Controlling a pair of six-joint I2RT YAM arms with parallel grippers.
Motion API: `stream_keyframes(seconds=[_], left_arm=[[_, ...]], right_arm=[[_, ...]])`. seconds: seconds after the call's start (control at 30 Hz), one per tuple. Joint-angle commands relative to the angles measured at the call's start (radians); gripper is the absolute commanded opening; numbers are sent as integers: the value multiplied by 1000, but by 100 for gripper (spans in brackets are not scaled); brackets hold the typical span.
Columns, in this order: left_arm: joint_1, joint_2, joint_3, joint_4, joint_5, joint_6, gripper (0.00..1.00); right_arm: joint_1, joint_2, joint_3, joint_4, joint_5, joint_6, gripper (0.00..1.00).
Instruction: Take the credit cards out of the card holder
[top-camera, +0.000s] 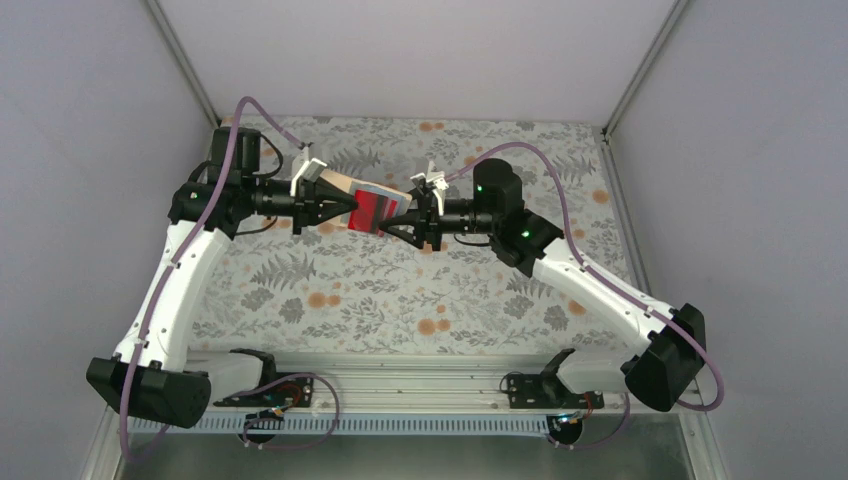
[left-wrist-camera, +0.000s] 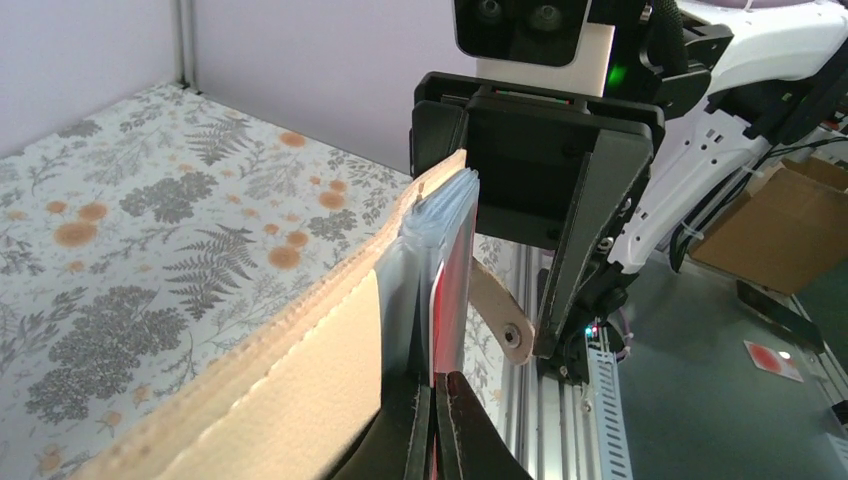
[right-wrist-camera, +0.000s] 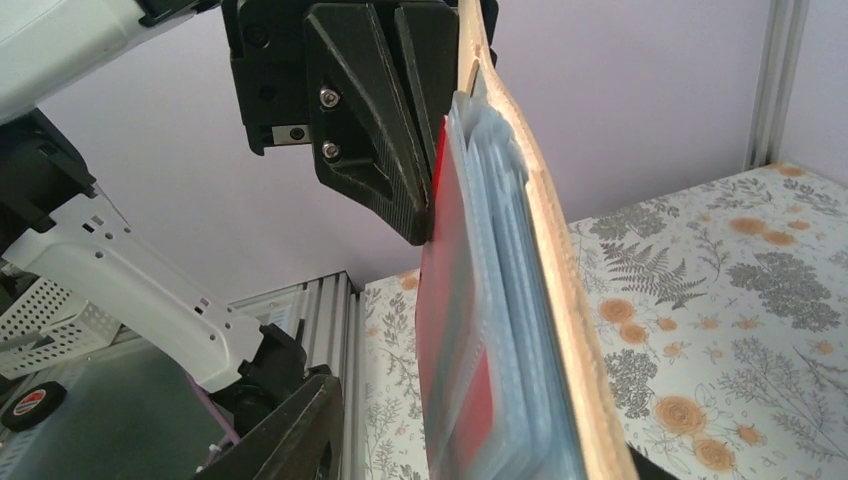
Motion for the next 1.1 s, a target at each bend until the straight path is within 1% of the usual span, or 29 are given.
stream_keyframes(seconds=[0.0,0.07,0.1,0.17,0.27,0.3,0.57,0.7,0.8,0.93,1.07], left_arm=[[18,-2,19,10,72,24,2],[23,-3,20,3,81,34,3],[24,-3,22,-1,88,39,2],[27,-2,28,-9,95,46,2],[34,-3,25,-9,83,48,2],[34,-5,23,-9,81,51,2],[36,-7,57,-97,92,144,2],[38,-12,66,-128,100,185,3],[37,-9,66,-142,108,201,2],[38,-4,75,-182,113,246,2],[37,-1,52,-139,134,206,2]], right_arm=[[11,-24,-27,35,-25,-13,47],[11,-16,-26,35,-36,-20,46],[11,-11,-24,33,-35,-22,42],[10,-4,-19,28,-31,-29,33],[8,-4,-20,21,-34,-35,11],[7,-4,-18,19,-35,-36,5],[-18,-44,-26,-29,8,-56,4],[-30,-52,-12,-77,-7,-80,4],[-29,-50,-2,-80,-33,-88,4],[-32,-47,14,-100,-30,-106,4],[-32,-32,26,-84,-79,-92,4]])
